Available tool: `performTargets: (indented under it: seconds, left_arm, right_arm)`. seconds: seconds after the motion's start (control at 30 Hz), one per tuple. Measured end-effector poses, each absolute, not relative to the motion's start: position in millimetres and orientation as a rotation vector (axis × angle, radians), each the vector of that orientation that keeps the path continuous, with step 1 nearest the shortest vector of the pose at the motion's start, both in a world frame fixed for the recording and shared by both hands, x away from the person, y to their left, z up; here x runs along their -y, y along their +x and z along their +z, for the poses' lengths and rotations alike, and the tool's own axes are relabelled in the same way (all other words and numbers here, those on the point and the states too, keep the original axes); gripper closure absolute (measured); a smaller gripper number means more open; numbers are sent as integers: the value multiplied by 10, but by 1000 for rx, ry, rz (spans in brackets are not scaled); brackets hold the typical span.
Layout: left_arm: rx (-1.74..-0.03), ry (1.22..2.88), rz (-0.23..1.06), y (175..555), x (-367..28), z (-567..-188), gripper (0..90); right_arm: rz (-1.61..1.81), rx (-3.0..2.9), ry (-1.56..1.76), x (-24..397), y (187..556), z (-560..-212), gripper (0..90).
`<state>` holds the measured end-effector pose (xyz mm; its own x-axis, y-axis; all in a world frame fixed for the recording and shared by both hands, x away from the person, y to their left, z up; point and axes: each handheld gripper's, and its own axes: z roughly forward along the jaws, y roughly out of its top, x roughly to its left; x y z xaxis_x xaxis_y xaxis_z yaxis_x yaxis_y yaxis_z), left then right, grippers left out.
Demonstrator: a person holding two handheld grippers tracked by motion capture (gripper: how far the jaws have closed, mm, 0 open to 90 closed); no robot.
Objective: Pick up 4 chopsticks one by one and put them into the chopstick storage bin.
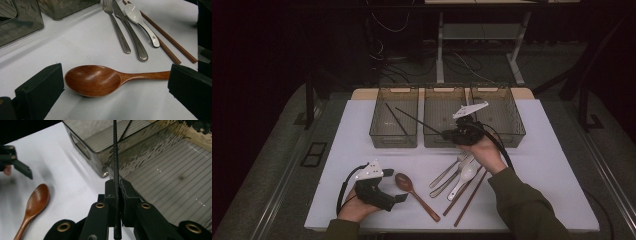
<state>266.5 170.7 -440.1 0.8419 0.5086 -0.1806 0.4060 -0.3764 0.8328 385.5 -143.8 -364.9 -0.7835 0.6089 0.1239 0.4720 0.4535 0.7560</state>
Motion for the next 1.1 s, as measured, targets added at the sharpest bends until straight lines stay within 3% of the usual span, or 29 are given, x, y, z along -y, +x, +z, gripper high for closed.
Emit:
performTargets:
  seconds: [1.1]
  left_arm:
    - [-663,2005,115,2662,-1686,-4403,0]
  right_arm:
    - [1058,-2548,1042,618,4577,-3588,849]
